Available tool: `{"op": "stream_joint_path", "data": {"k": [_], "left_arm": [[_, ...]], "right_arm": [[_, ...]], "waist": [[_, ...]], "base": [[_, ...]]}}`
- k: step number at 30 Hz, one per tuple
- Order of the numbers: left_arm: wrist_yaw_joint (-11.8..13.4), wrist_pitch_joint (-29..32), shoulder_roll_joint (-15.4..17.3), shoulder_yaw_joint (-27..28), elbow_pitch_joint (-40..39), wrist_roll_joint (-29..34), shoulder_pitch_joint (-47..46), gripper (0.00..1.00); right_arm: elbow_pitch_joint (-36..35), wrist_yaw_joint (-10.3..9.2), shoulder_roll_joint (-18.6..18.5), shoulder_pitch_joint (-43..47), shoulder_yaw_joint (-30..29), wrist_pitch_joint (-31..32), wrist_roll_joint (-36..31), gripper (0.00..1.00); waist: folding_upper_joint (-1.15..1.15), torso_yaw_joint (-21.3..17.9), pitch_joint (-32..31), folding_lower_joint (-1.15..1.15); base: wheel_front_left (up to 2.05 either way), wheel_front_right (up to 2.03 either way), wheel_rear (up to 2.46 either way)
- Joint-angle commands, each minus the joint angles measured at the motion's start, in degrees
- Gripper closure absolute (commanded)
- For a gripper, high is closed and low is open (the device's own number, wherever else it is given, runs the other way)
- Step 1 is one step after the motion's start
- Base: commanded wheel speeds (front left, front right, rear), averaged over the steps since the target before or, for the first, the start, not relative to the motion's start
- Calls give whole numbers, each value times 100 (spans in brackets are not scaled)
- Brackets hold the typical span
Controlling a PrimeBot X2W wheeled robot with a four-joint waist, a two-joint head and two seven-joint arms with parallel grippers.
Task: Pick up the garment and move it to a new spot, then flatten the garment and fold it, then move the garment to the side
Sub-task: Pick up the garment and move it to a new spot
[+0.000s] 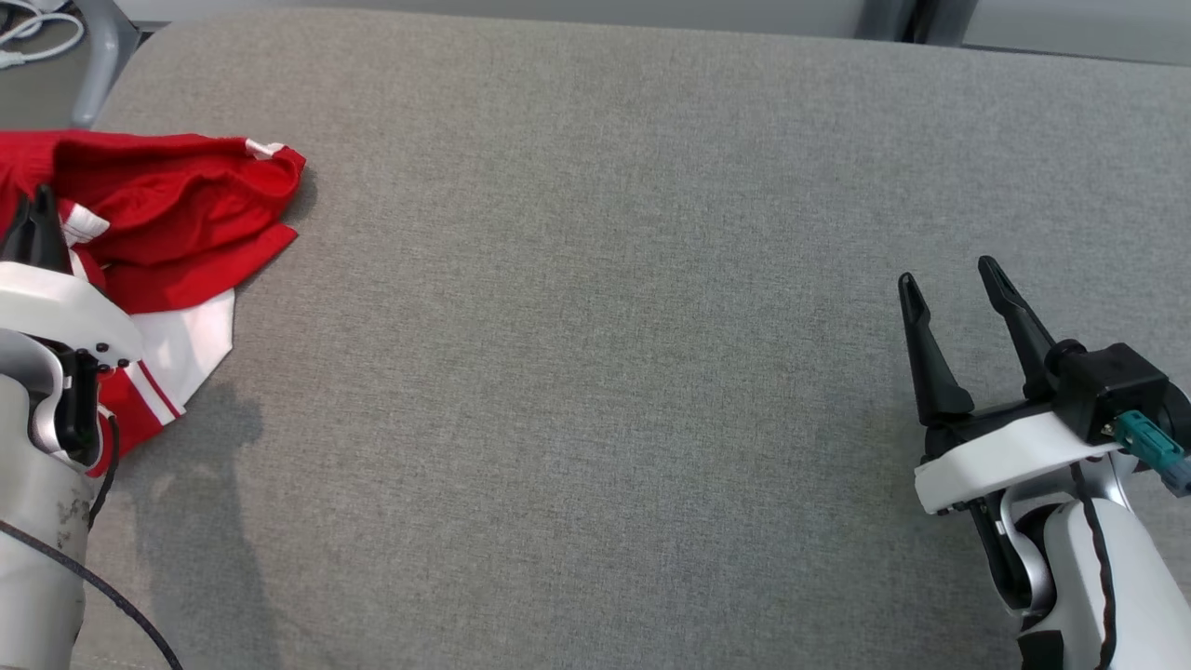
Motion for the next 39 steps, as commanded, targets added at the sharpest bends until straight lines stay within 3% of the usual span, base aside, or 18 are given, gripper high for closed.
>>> {"op": "stream_joint_path", "data": {"k": [1, 8, 17, 24, 30, 39], "left_arm": [[53, -90, 30, 46, -174, -49, 137, 100], [268, -170, 55, 129, -1737, -101, 777, 100], [1012, 490, -11, 46, -4924, 69, 2290, 100], [1335, 889, -43, -190, -6409, 249, 2922, 100], [1200, 1215, -128, -755, -7013, 382, 2877, 100], [570, 1600, -563, -2014, -6628, 491, 2125, 100]], "right_arm": [[-24, 1, 0, 70, -39, -56, 35, 0], [-115, 1, 51, 256, -190, -88, 48, 0], [-384, 1, 141, 454, -335, -45, 35, 0], [-573, 1, 175, 477, -373, 1, 22, 0], [-746, 1, 199, 477, -362, 26, 51, 0], [-791, 1, 208, 393, -299, -120, 265, 0]], "waist": [[0, 45, -173, 0], [0, 60, -600, 0], [0, -152, -912, 0], [0, -523, -946, 0], [0, -1106, -824, 0], [0, -2260, -407, 0]], "base": [[0, 0, 0], [0, 0, 0], [0, 0, 0], [0, 0, 0], [0, 0, 0], [0, 0, 0]]}}
